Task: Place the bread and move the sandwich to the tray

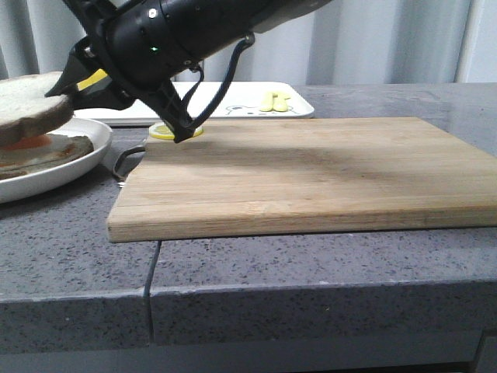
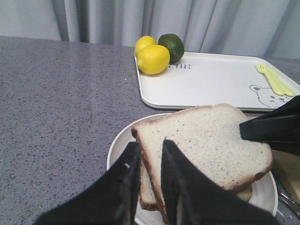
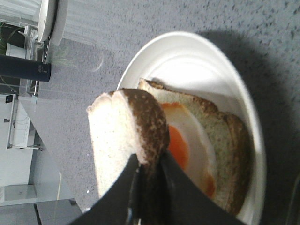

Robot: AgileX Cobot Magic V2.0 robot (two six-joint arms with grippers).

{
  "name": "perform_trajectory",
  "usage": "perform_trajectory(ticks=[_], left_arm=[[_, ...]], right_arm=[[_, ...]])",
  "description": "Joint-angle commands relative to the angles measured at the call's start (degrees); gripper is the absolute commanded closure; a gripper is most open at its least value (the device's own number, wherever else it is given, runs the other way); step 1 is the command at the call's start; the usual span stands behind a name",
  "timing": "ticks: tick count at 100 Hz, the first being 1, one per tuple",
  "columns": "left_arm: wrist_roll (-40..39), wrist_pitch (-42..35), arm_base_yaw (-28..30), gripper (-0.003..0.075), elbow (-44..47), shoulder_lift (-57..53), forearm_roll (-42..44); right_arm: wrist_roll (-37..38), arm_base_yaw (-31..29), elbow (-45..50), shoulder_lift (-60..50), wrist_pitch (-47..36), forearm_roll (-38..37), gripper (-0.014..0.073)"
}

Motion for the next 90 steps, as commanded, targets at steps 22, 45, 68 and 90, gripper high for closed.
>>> perform_trajectory(ticks=[22,45,68,90], left_arm=[[-0.31,-4.61,-0.59,0.0543,-2.27,0.75,1.47],[-0.31,-2.11,0.37,0.0409,-6.54,0.75,6.14],[-0.31,9.68,4.49,0.0409,-14.33,4.35,8.37],[-0.42,17.49,4.88,0.0409,-19.3,15.34,7.48]], right_arm=[[-3.28,-0.4,-2.28,-3.27,-1.69,-4.68,0.0288],[-5.23,-2.08,-2.28,-3.96,-2.0,-10.65,0.0285],[-12.51,-2.56,-2.28,-8.48,-2.38,-17.89,0.0287],[-20.92,-1.89,-2.28,-14.59,-1.87,-20.7,0.0398]])
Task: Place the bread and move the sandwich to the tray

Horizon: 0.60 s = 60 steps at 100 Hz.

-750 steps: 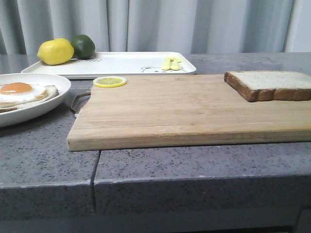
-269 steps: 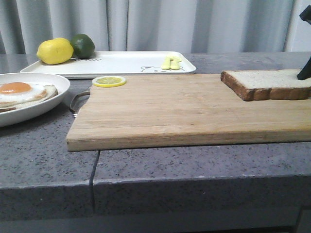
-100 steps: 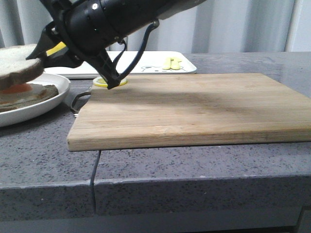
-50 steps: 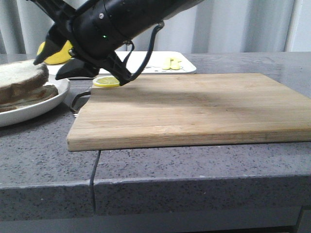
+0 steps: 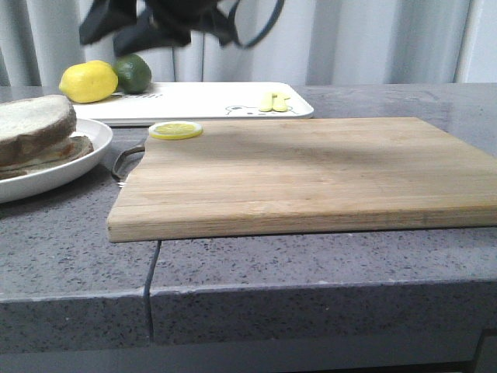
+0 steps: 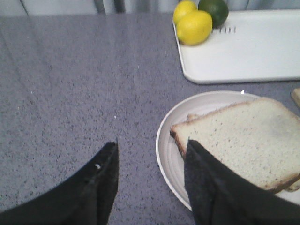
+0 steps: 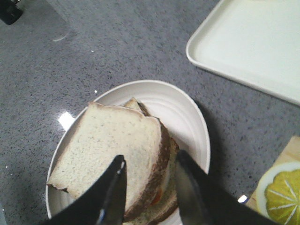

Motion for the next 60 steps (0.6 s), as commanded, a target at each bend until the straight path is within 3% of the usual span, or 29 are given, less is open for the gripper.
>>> perform_trajectory(ticks=[1,22,43,60], left_arm=[[-0.42,-1.22,0.22,0.0409,-3.73,4.64,-0.98],[-0.42,-0.08,3.58,0.0409,-8.66,15.71,-8.41],[-0.18,9.83,9.27,0.041,-14.62,26.77,-13.17],[0.1,13.23,9.71,0.041,-17.61,32.54,-14.01]], right_arm=[[-4.38,0.33,-2.07,-6.29,-0.31,0.18,0.0414],[-6.71,0.33,-2.02,-11.63,2.28,0.01,0.0575],[-9.75,0.33,-1.96,-15.57,5.65,0.01,0.0593],[-9.82,0.33,-1.96,-17.46,6.16,0.01,0.0593]])
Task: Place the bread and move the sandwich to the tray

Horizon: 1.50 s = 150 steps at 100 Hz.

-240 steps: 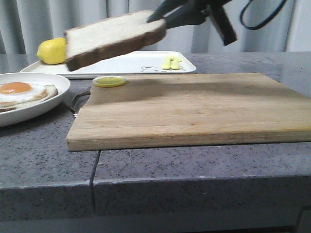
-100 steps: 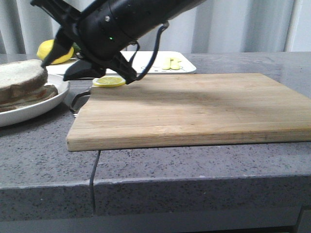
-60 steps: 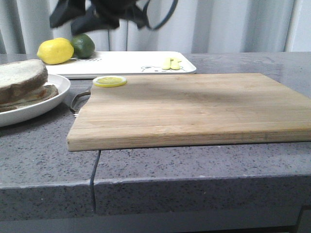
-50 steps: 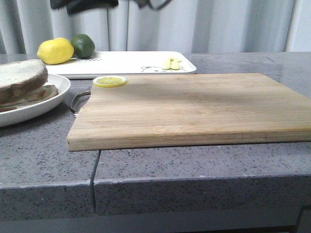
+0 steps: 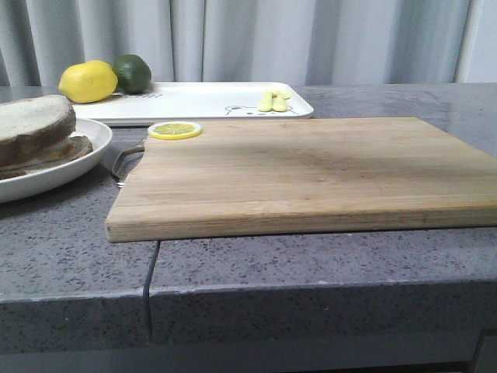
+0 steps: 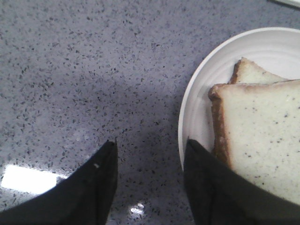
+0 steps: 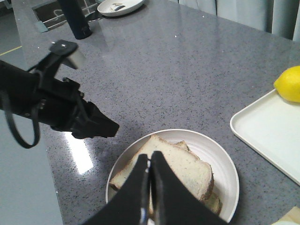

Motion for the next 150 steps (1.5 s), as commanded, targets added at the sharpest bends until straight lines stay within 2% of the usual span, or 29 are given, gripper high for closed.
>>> perform_trajectory(ticks=[1,19,68,77,99,112,131,150], left_arm=[[0.1,-0.93,0.18,0.041,-3.05,1.85,-1.89],[3.44,-1.18,0.18,0.041,-3.67,5.58,-6.2],[3.65,-3.01,0.18,0.0426,-3.67,11.53,-6.31],[3.65,-3.14,0.18,0.047,-3.67,11.77,-6.31],[3.65,-2.13,0.18,0.0657,-3.67,12.73,-6.98],[3.65,-0.25,0.18,0.0741,-3.67,12.78,-7.25],[3.65,1.37,0.3,0.0739,-4.06,12.78,-9.42],[4.16,4.21,0.3,0.0739,-9.13,12.78,-13.82]], right_arm=[[-0.94,0.24,-1.96,-3.64,-0.7,1.39,0.0593],[-0.94,0.24,-1.96,-4.4,0.05,1.63,0.0593],[-0.94,0.24,-1.96,-4.4,1.68,2.03,0.0593],[-0.94,0.24,-1.96,-4.4,1.7,2.42,0.0593],[-0.94,0.24,-1.96,-4.4,1.59,2.49,0.0593],[-0.94,0.24,-1.96,-4.4,1.59,2.49,0.0593],[-0.94,0.24,-1.96,-4.42,1.76,2.54,0.0593],[-0.89,0.24,-1.96,-4.42,1.99,2.54,0.0593]])
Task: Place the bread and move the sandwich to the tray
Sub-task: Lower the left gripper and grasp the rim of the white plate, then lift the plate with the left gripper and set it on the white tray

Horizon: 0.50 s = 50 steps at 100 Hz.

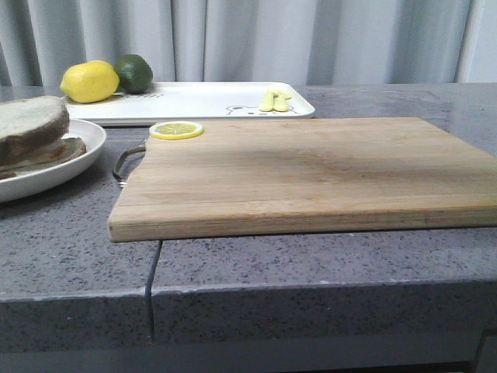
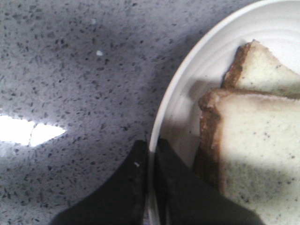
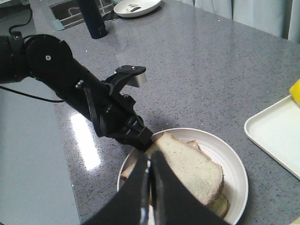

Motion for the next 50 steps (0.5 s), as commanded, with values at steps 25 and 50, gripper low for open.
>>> perform_trajectory(ticks=[25,50], left_arm=[[2.83,1.64,0.08,0.074,-13.32,-1.39,-12.15],[5.1,-1.49,-4.28,0.074,-20.69,2.89,-19.04]], right_arm=[[-0.43,0.24,-1.96,-3.13,-0.98,2.47,0.0593],[-0.48,0.24,-1.96,-6.29,-1.97,2.39,0.0593]])
